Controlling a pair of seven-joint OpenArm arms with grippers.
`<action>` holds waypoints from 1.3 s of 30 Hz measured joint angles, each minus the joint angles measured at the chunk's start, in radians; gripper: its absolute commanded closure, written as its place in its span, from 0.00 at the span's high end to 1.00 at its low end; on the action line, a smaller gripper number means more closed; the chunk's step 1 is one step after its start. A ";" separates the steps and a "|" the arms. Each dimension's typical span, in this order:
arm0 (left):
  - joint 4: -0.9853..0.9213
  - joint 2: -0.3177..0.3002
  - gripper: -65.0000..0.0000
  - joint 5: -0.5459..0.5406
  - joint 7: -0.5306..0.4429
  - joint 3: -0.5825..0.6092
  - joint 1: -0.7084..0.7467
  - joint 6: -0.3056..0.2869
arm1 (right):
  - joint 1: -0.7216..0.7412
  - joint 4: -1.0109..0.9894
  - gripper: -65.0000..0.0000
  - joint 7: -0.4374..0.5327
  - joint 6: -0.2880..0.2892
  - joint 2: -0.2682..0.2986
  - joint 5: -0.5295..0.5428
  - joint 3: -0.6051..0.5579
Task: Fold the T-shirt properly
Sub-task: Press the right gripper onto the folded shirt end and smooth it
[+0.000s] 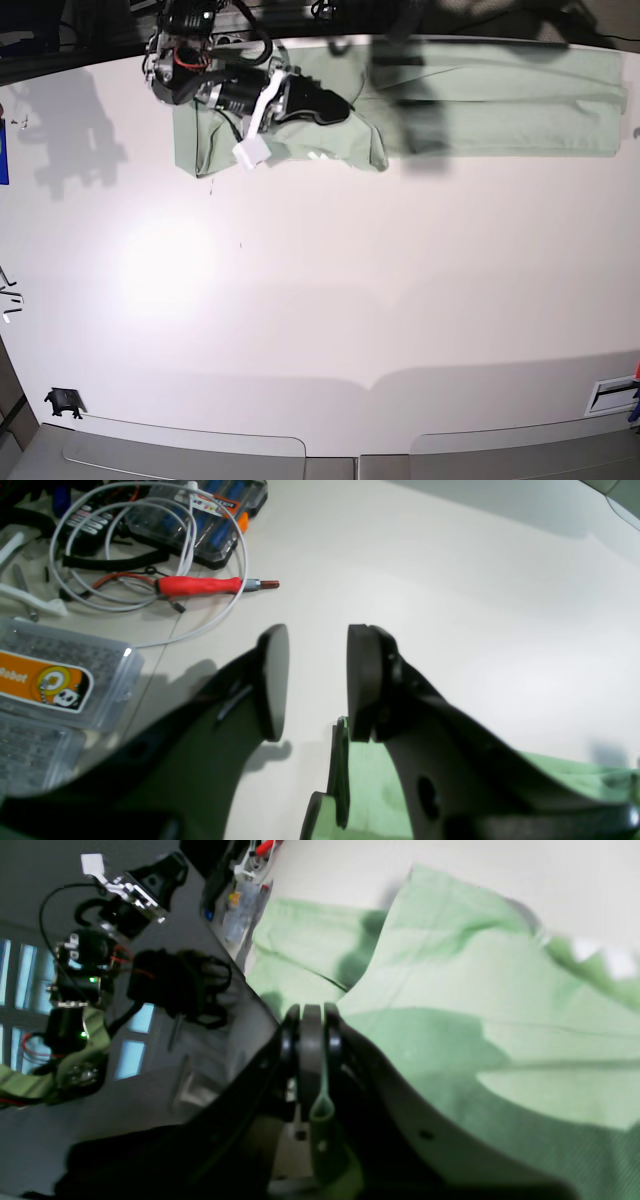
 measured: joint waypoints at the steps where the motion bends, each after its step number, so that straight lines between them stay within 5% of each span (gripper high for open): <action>1: 0.000 0.000 0.28 0.000 0.000 0.000 0.000 0.000 | -0.014 0.000 0.00 -0.002 0.000 -0.006 -0.002 0.000; 13: 0.000 0.000 0.28 0.000 0.000 0.000 0.000 0.000 | -0.036 0.000 0.00 -0.001 0.000 -0.014 0.000 0.000; 18: 0.000 0.000 0.28 0.000 0.000 0.000 0.000 0.000 | -0.036 0.000 0.35 0.003 0.000 -0.014 0.000 0.000; 25: 0.000 0.000 0.28 0.000 0.000 0.000 0.000 0.000 | -0.035 0.005 0.36 0.003 0.000 -0.014 0.233 0.000; 33: 0.000 0.012 0.38 0.000 -0.001 0.000 0.061 0.000 | 0.014 0.066 0.36 -0.002 0.000 -0.014 0.257 0.000; 39: 0.000 0.089 0.40 0.000 0.000 0.000 0.098 0.000 | 0.030 0.162 0.36 -0.001 0.000 -0.014 0.266 0.000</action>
